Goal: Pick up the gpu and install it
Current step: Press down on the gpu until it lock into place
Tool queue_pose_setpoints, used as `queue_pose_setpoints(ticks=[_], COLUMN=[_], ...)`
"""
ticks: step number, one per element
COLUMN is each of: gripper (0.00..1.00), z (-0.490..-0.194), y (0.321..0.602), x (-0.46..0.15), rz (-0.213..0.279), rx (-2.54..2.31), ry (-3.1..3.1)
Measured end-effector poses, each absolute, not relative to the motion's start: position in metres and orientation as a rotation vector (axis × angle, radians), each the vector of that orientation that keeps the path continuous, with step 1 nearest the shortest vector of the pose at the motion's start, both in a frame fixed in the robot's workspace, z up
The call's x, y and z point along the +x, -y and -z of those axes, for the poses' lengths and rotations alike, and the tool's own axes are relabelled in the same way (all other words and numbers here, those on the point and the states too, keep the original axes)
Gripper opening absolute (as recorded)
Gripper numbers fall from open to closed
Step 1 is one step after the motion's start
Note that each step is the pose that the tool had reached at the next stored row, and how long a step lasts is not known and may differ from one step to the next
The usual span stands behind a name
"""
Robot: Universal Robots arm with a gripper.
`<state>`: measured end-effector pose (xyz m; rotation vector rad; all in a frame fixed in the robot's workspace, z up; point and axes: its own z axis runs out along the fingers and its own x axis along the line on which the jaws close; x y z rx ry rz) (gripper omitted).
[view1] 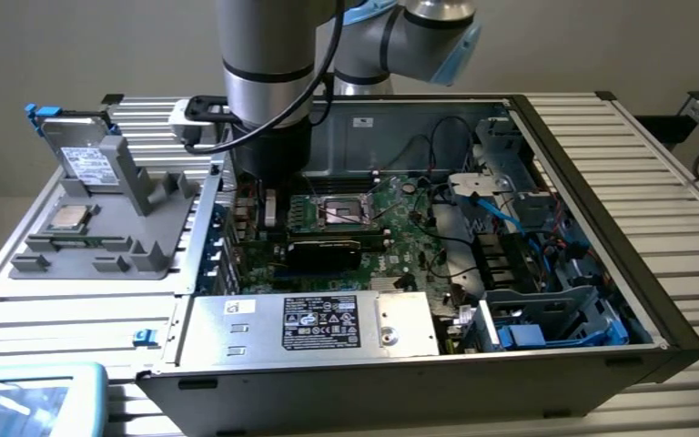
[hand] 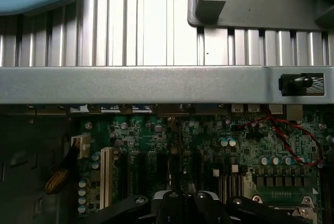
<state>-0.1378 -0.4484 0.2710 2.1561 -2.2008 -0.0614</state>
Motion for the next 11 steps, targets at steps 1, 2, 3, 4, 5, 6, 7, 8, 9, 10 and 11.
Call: queue_pose_setpoints(ticks=[1, 2, 3, 4, 5, 6, 7, 8, 9, 10, 11], gripper=[0.12, 0.12, 0.12, 0.12, 0.12, 0.12, 0.12, 0.12, 0.12, 0.12, 0.12], z=[-0.2710, -0.2710, -0.2710, -0.2709, -0.2708, -0.2708, -0.2707, -0.2705, -0.2702, -0.2698, -0.2696], y=[0.4484, 0.4484, 0.4484, 0.4484, 0.4484, 0.4484, 0.4484, 0.4484, 0.4484, 0.4484, 0.4484], x=[-0.1378, -0.1378, -0.1378, -0.1378, -0.1378, -0.1378, -0.1378, -0.1378, -0.1378, -0.1378, -0.1378], rz=[0.061, 0.061, 0.061, 0.062, 0.062, 0.062, 0.062, 0.062, 0.061, 0.061, 0.061], rx=[2.156, 2.156, 2.156, 2.156, 2.156, 2.156, 2.156, 2.156, 2.156, 2.156, 2.156], ry=[2.201, 2.201, 2.201, 2.201, 2.201, 2.201, 2.201, 2.201, 2.201, 2.201, 2.201])
